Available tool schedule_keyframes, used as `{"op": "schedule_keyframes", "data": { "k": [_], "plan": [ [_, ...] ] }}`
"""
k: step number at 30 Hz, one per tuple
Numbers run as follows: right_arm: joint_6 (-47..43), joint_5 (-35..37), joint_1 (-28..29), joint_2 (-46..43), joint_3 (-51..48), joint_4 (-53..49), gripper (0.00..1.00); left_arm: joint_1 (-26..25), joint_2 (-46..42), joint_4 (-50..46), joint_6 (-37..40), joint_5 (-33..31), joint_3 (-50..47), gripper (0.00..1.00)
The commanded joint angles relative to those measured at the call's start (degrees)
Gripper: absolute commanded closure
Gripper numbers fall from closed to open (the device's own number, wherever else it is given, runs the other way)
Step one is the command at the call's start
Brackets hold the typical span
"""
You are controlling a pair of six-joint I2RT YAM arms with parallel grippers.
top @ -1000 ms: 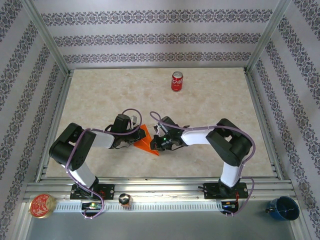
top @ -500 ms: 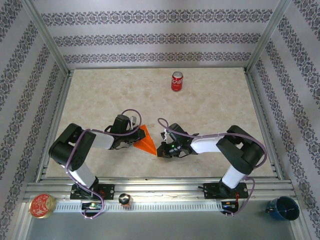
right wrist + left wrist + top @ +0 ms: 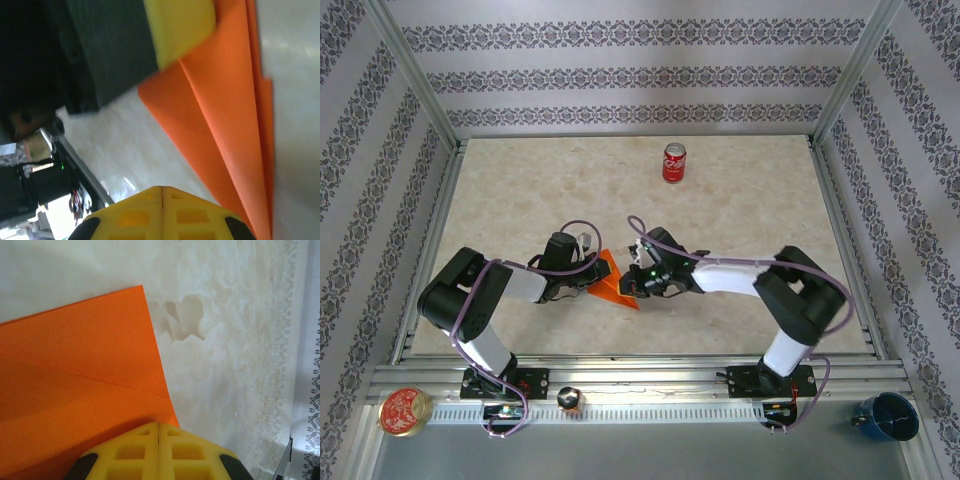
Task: Fold a paper plane with a square sheet of paper (pick it up from the middle)
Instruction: Fourth fold the wing at the center of the table.
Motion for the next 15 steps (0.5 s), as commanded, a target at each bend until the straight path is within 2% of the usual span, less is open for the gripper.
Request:
{"op": "schedule_keyframes", "data": {
  "k": [1, 7, 15],
  "plan": [
    [1.6, 0.2, 0.1, 3.9, 2.0, 0.0, 0.97, 0.6, 1.3, -2.9, -0.5, -3.5, -2.2, 1.0],
    [1.4, 1.0, 0.3, 4.9, -5.0, 1.4, 0.97, 0.6, 1.7, -2.4, -0.7, -3.3, -2.2, 1.0],
    [2.9, -0.7, 0.2, -3.3, -17.3, 4.4, 0.95, 0.6, 1.7, -2.2, -1.4, -3.8, -2.2, 1.0]
  ]
}}
